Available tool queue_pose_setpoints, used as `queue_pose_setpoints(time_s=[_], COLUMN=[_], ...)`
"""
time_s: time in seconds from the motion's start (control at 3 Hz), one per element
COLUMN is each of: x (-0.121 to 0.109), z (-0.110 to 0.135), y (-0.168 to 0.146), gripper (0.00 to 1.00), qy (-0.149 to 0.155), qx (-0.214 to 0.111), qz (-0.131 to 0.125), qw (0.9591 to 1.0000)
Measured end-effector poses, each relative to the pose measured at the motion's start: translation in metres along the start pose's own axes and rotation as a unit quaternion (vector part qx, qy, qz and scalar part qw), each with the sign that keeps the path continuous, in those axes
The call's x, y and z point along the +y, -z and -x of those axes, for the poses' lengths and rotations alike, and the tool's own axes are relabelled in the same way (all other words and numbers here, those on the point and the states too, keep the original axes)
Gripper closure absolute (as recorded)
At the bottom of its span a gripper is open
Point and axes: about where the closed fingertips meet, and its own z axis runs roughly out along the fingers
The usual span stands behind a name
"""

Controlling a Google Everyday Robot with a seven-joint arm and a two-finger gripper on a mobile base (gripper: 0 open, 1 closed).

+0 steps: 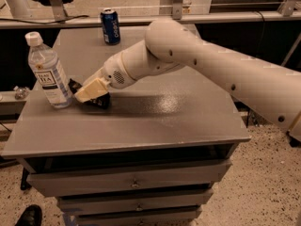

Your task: Move rxbar chocolate near blue plastic bottle

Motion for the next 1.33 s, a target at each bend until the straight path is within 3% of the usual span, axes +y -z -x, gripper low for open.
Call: queue_pose_setpoints(time_s=[0.67, 1.0, 1.33], x=[-0.003, -0.003, -0.003], z=[-0.007, -0.009, -0.010], y=[-0.001, 0.002, 0.011], gripper=[0.15, 0.00, 0.00], qy=[0.002, 0.001, 0.002], qx=[0.003, 0.004, 0.002], qz=[-0.001, -0.002, -0.002], qw=[1.0000, 1.0000, 1.0000])
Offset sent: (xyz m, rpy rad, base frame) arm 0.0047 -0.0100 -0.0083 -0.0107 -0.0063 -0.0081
